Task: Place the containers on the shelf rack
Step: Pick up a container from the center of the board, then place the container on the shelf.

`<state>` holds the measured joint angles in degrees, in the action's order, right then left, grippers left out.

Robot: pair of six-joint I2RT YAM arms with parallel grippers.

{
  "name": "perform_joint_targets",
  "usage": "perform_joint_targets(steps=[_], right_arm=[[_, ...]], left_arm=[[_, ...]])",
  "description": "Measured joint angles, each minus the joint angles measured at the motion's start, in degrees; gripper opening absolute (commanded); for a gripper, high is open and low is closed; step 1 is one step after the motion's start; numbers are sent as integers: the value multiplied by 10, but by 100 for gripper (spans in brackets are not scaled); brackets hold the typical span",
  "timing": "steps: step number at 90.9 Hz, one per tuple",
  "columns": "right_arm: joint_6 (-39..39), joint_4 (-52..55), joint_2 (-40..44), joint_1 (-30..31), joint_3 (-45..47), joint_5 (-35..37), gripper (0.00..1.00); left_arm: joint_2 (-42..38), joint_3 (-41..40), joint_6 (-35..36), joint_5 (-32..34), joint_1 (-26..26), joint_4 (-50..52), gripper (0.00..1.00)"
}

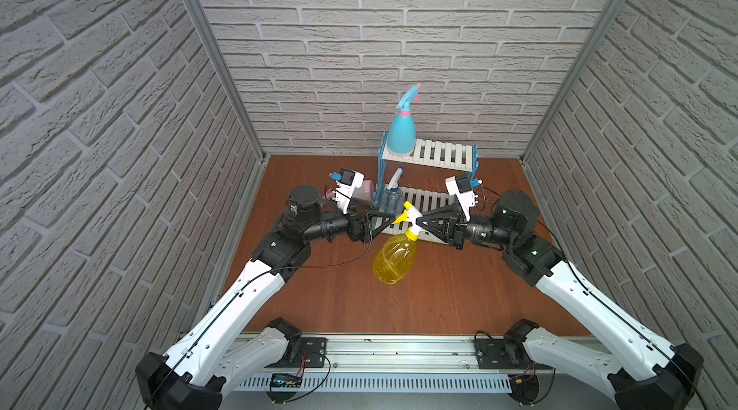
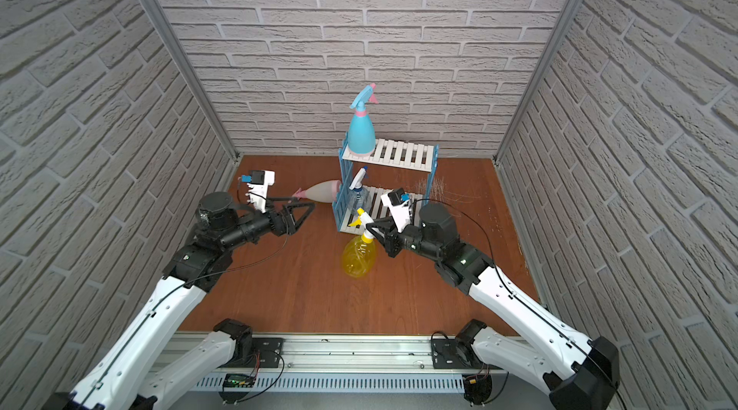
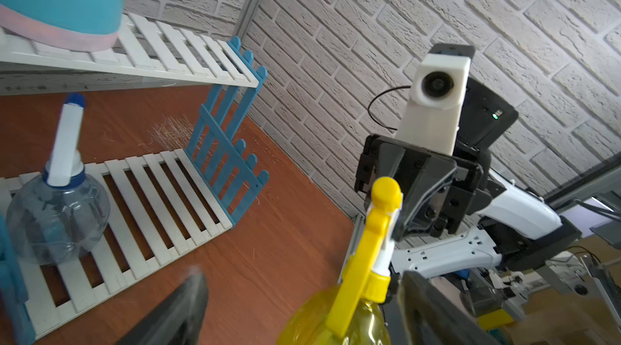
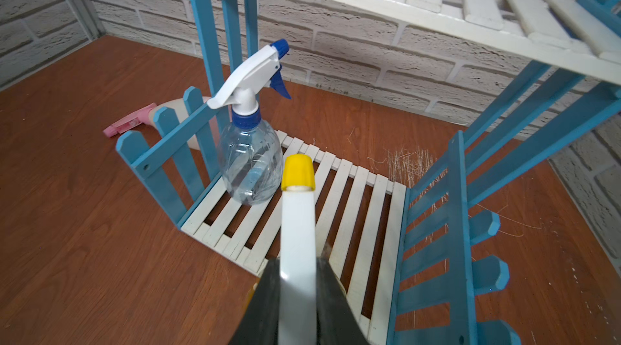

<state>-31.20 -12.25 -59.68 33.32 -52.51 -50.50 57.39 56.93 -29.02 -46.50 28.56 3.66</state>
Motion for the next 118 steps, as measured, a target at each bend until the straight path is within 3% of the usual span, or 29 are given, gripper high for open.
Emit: perform_joint_targets(steps=[3, 6, 18, 30, 40, 57, 65, 79, 95, 118], right_arm=[[12, 13, 5, 0, 0, 6, 3], [21, 24, 11, 0, 0, 14, 3], [56, 64, 26, 0, 1, 48, 3], [100, 109, 32, 9, 10, 130, 4], [148, 151, 38, 48, 33, 259, 3], [211, 188, 19, 175, 44, 533, 4], [216, 180, -10, 205, 42, 651, 3], [196, 153, -75, 206, 40, 809, 3], [177, 103, -136, 197, 34, 898, 3], [163, 42, -207, 155, -5, 932, 3]], left_arm=[[0, 0, 3, 11, -2, 7, 84], [0, -1, 7, 23, -4, 11, 88], [-13, -10, 10, 59, -16, 18, 98], [-43, -28, 11, 102, -46, 31, 98], [-76, -42, 19, 153, -99, 61, 98], [-113, -70, 50, 243, -202, 125, 98], [-128, -85, 75, 282, -213, 145, 98], [-151, -100, 114, 329, -214, 158, 98], [-152, -105, 138, 358, -215, 165, 98], [-165, -107, 149, 362, -215, 171, 98]])
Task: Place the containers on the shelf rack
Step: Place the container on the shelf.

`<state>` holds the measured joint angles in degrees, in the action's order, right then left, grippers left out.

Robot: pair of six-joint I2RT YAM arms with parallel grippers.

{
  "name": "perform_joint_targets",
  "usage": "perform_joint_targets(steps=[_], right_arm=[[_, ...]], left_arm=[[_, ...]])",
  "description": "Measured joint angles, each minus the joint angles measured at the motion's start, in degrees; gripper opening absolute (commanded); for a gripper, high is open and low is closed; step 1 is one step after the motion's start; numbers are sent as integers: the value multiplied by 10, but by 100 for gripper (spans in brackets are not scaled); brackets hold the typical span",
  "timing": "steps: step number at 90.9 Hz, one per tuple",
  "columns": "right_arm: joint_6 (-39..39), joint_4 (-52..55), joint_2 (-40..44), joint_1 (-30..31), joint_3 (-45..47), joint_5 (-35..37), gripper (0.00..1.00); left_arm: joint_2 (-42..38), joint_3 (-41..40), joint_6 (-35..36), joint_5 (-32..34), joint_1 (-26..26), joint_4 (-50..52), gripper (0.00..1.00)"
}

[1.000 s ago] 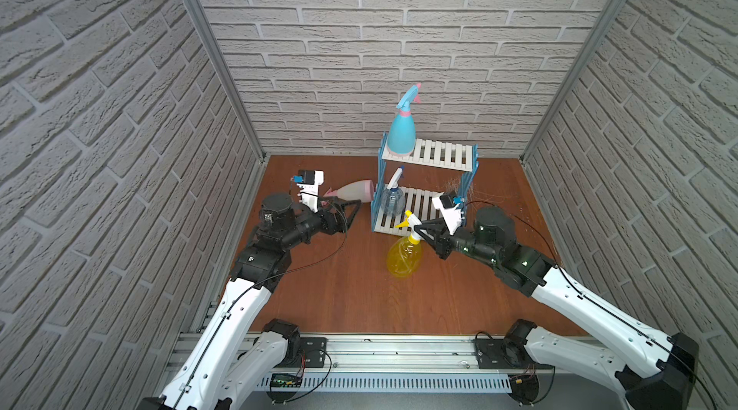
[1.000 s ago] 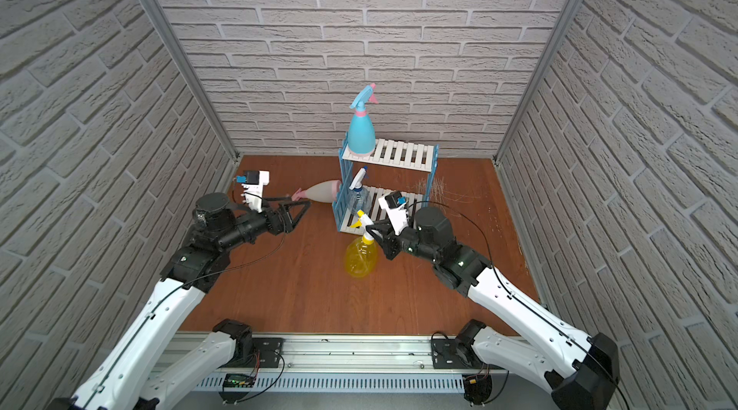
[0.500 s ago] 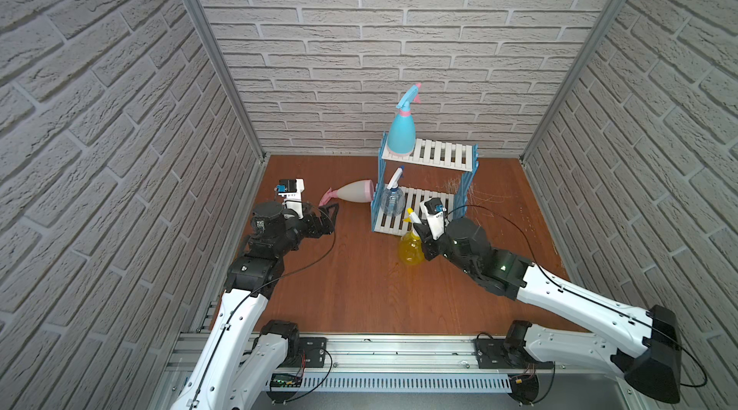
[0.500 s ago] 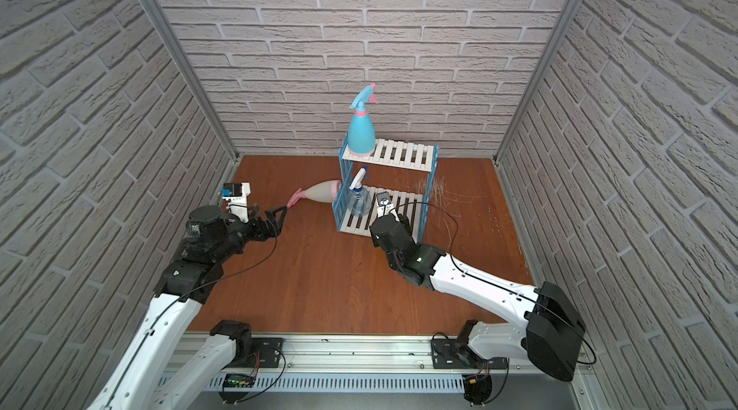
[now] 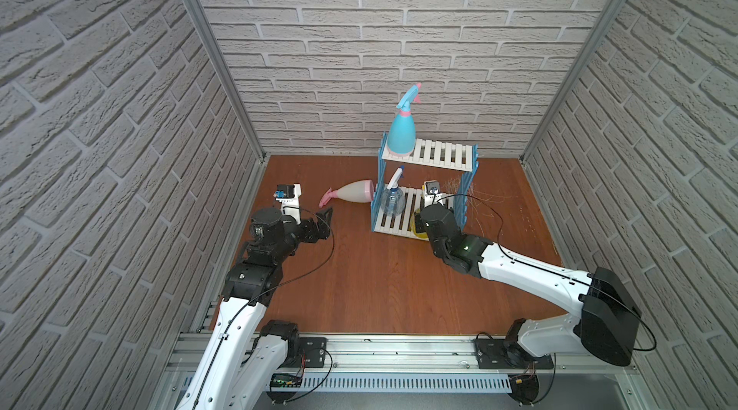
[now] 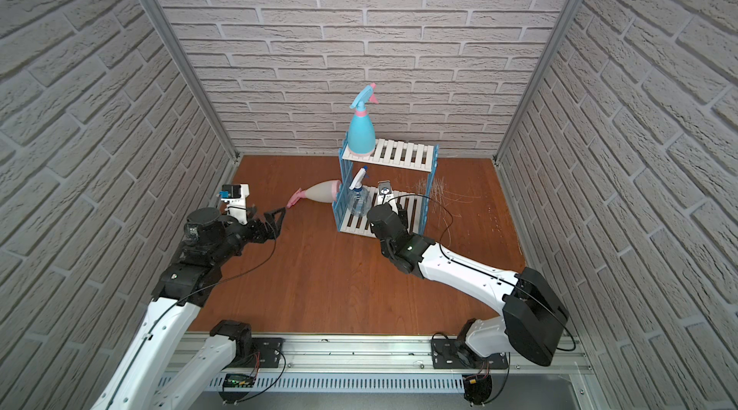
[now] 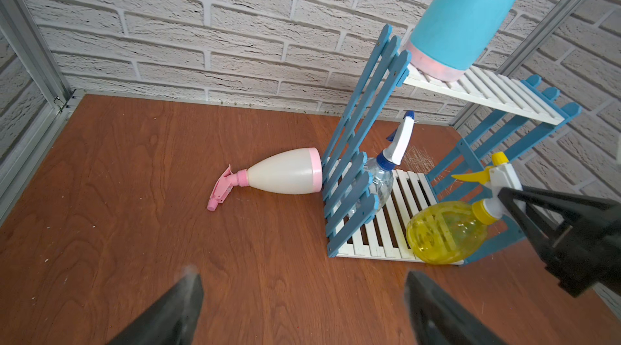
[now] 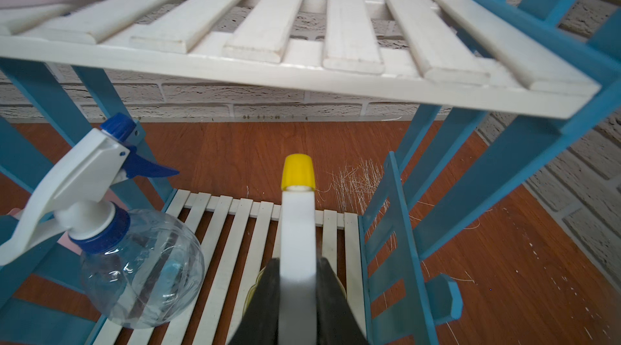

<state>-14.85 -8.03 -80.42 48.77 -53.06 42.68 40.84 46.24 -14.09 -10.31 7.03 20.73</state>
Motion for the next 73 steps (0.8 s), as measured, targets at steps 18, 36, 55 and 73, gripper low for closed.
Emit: perform_joint_targets(steps=[18, 36, 55, 73], right_arm=[[-10, -22, -34, -44, -14, 0, 3], [-15, -30, -42, -71, -14, -1, 3], [-16, -50, -59, -87, -14, -2, 3], [-22, -64, -79, -100, -17, -7, 3]], left_arm=[[1, 0, 2, -4, 0, 3, 98], [3, 0, 2, -7, 0, 3, 98], [4, 0, 3, -14, 0, 3, 98], [5, 0, 7, -20, 0, 3, 98]])
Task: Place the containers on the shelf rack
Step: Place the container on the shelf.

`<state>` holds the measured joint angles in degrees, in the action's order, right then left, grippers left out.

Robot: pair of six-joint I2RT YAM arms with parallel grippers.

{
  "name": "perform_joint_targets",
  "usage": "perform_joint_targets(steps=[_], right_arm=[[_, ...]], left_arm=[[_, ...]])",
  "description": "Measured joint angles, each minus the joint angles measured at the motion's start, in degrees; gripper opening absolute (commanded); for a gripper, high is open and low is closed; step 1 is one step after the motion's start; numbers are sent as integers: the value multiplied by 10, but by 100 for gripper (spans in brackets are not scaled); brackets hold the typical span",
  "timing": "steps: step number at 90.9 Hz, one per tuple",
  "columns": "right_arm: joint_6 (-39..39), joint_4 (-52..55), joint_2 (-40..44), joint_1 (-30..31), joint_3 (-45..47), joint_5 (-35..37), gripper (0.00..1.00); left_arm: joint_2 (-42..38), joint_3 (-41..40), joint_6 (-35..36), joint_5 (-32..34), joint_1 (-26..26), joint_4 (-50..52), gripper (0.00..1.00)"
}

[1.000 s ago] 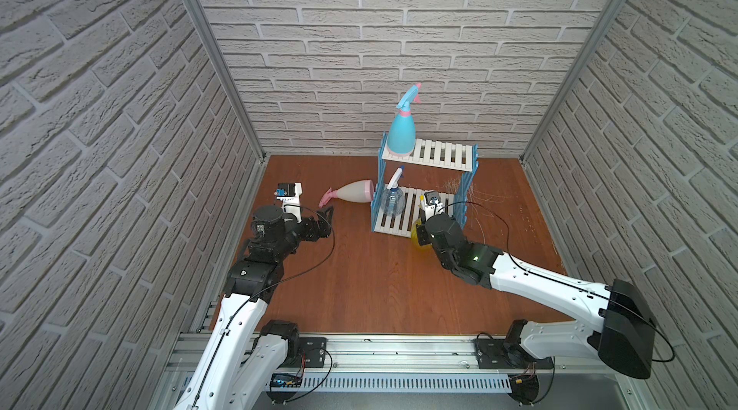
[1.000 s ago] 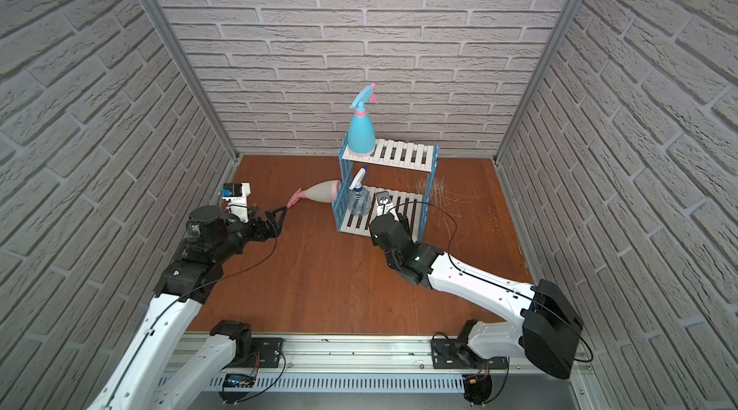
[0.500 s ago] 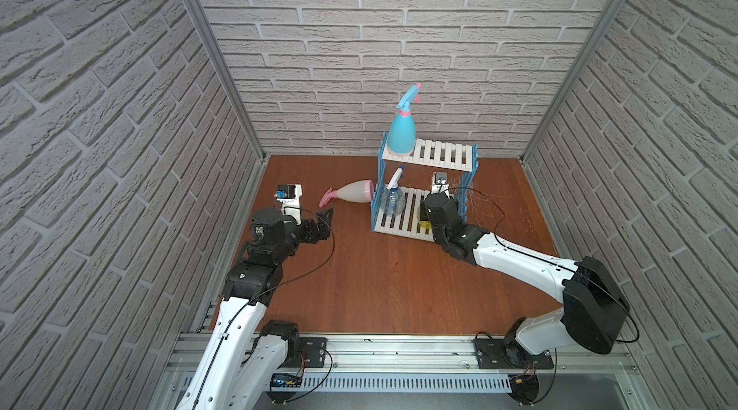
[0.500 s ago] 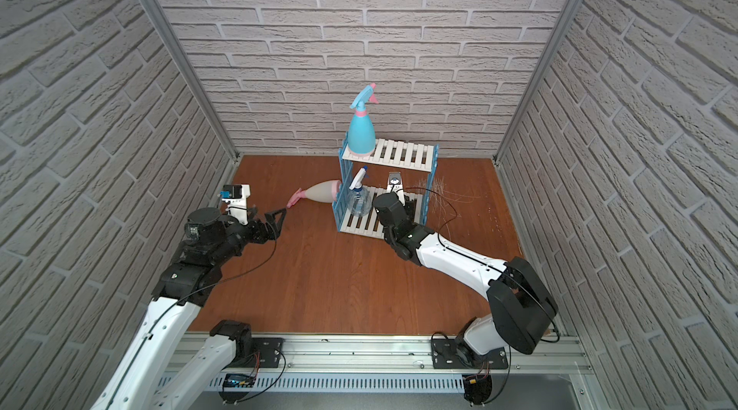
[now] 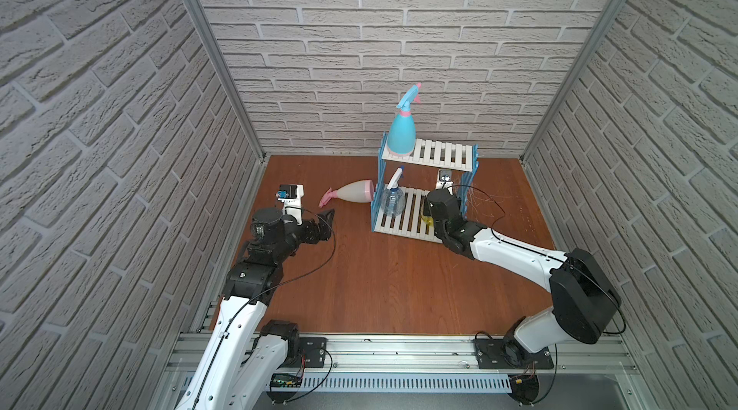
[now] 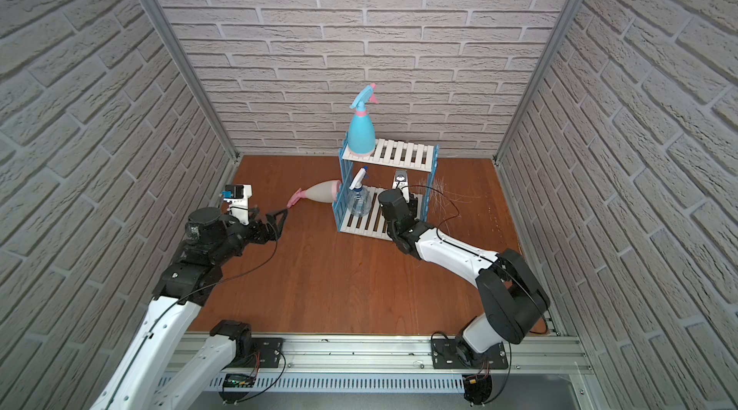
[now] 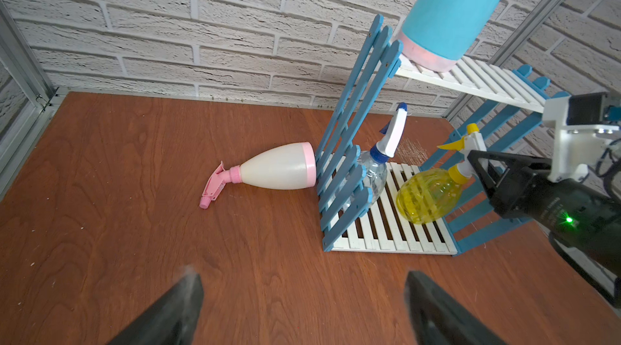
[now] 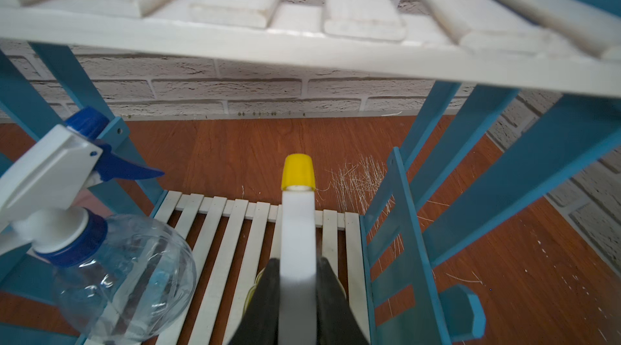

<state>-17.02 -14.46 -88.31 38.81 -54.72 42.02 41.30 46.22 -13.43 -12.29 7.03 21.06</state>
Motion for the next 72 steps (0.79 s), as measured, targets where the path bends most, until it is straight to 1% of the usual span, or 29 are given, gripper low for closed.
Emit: perform_joint_targets(steps=[5, 10, 20, 33, 53, 72], right_arm=[[-3, -1, -4, -3, -3, 0, 4], [-6, 0, -6, -6, -6, -1, 8], [-13, 2, -7, -9, -7, -3, 29], [-19, 5, -14, -9, -10, -8, 44], [-21, 12, -15, -9, -10, -25, 62], [-20, 11, -14, -9, -10, -39, 70]], left_arm=[[0, 0, 0, 0, 0, 0, 98], [4, 0, 1, -2, 0, 0, 98], [14, 0, 1, -4, 0, 0, 98], [19, 0, 2, -4, 0, 1, 98], [19, 0, 4, -4, 0, 2, 98], [19, 0, 4, -4, 0, 2, 98]])
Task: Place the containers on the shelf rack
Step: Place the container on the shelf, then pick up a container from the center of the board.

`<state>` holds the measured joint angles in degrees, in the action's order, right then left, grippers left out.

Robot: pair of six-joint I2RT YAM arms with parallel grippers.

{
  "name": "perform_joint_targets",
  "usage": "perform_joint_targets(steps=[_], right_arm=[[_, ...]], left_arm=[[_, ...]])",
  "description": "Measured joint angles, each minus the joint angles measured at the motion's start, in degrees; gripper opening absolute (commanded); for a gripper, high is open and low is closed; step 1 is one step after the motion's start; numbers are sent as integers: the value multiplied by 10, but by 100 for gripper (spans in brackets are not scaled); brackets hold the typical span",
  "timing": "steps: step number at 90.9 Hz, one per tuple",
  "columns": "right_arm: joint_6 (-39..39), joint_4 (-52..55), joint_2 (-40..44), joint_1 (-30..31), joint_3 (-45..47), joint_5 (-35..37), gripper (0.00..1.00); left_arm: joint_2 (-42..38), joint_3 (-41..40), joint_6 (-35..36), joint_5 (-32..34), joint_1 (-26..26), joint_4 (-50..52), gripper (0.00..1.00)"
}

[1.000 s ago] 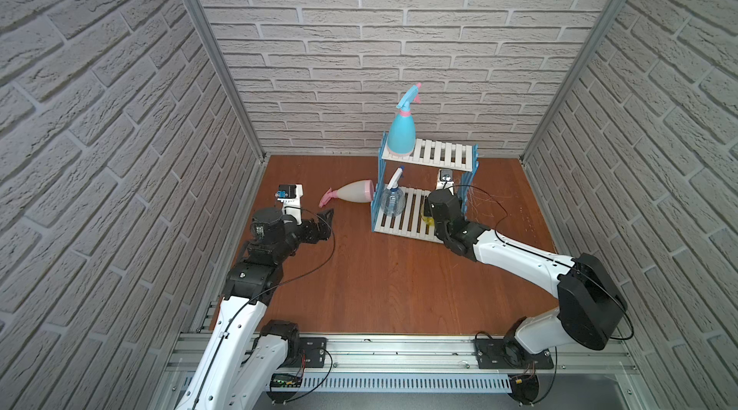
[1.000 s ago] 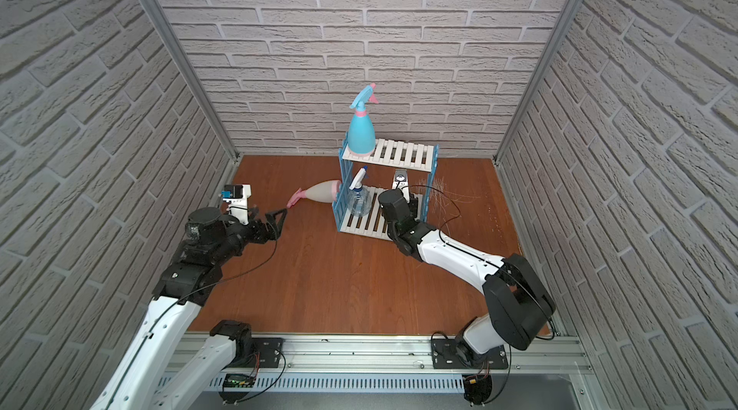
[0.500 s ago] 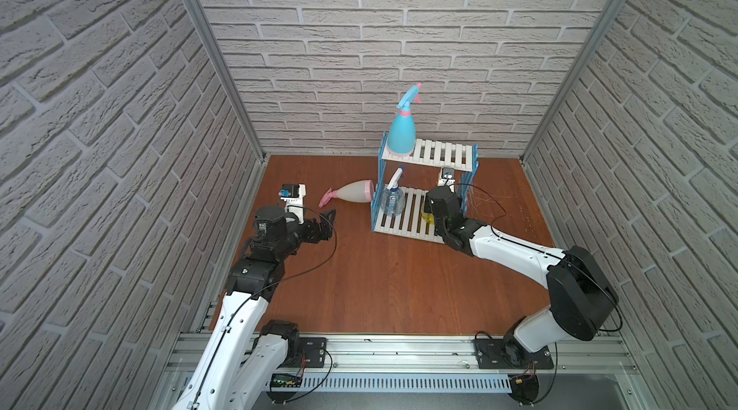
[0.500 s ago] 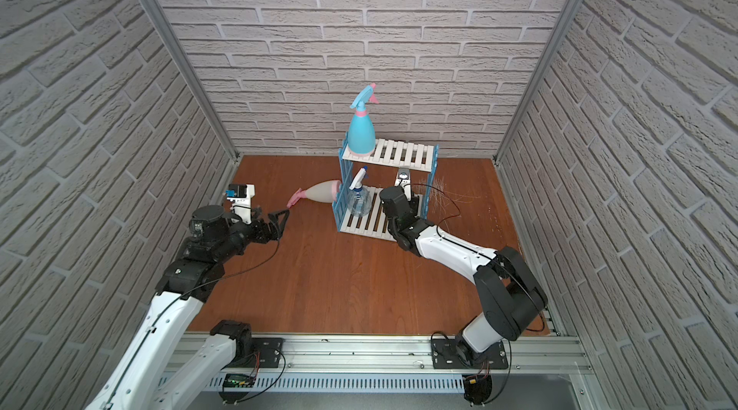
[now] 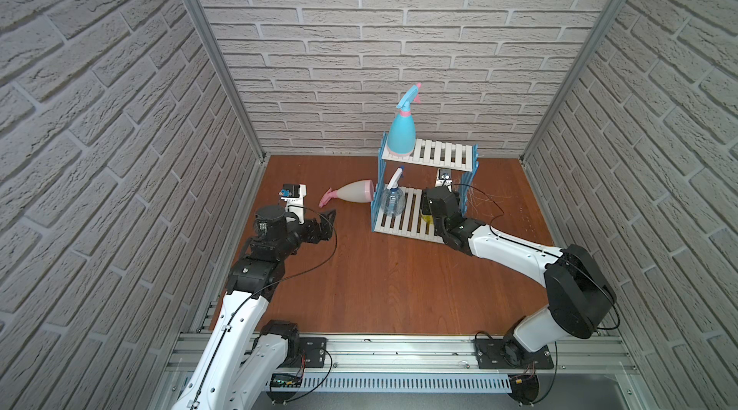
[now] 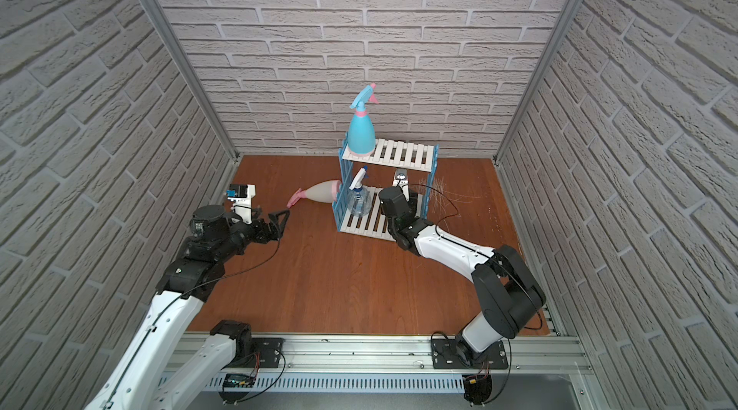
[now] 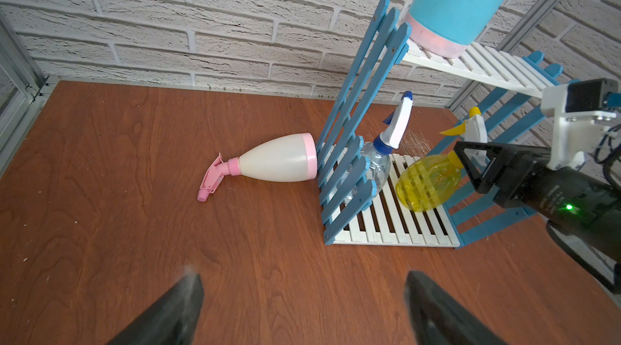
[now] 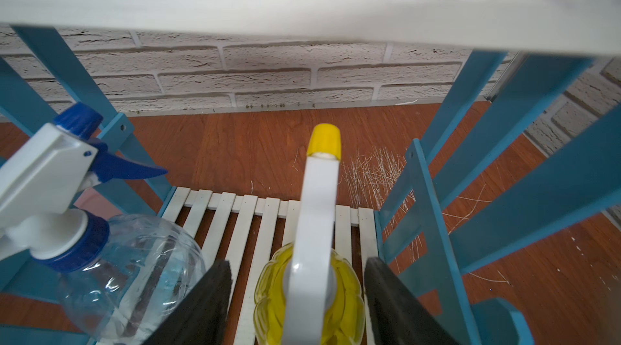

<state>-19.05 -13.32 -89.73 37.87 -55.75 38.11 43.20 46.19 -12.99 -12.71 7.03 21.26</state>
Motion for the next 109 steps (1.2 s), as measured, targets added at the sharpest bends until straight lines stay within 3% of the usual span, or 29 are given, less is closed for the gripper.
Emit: perform_joint_targets(steps=[13, 19, 26, 51, 75, 88, 109], right_arm=[[0, 0, 10, 0, 1, -5, 80], [-1, 0, 18, 0, 2, -7, 94], [2, -1, 30, 0, 6, -10, 100], [2, -2, 94, 0, 44, -37, 99], [35, 15, 226, 0, 78, -116, 100], [73, 43, 292, 0, 78, -202, 100], [108, 75, 349, 0, 95, -389, 100]], left_arm=[[0, 0, 0, 0, 0, 1, 98], [0, 0, 0, 0, 0, 2, 98], [1, 0, 0, 0, 0, 2, 98], [1, 0, 0, 1, 0, 2, 98], [21, 1, -6, 18, -13, 14, 98], [88, 13, -6, 10, -44, 29, 96], [267, 82, 2, -33, -98, 73, 86]])
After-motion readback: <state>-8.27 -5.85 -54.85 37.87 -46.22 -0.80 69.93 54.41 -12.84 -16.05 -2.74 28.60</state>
